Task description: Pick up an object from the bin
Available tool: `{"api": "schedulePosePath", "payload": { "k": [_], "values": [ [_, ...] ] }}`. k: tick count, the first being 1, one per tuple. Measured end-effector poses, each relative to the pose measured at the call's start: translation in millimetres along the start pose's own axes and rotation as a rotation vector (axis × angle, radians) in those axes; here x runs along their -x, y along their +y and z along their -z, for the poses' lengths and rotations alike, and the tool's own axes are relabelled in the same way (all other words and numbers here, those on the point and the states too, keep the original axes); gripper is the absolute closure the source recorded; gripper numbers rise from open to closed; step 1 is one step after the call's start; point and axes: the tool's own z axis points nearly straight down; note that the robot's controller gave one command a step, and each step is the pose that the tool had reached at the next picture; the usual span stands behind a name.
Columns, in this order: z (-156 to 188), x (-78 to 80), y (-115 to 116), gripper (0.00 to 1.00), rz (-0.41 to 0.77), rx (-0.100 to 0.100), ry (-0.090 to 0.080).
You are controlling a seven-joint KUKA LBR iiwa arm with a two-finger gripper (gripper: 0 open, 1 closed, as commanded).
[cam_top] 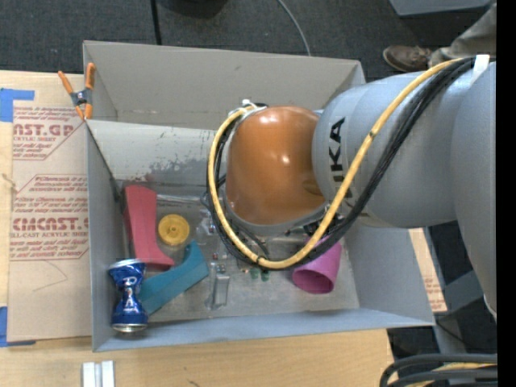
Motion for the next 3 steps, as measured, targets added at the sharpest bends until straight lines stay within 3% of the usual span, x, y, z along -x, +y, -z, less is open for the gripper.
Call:
{"api": "schedulePosePath", "payload": {
  "k": [1, 3],
  "values": [
    [4.3, 1.8, -0.8, 0.0, -0.002, 0.002, -0.008],
    [-94.1, 5.9, 43.5, 0.0, -0.048, 0.004, -0.01]
  ]
}}
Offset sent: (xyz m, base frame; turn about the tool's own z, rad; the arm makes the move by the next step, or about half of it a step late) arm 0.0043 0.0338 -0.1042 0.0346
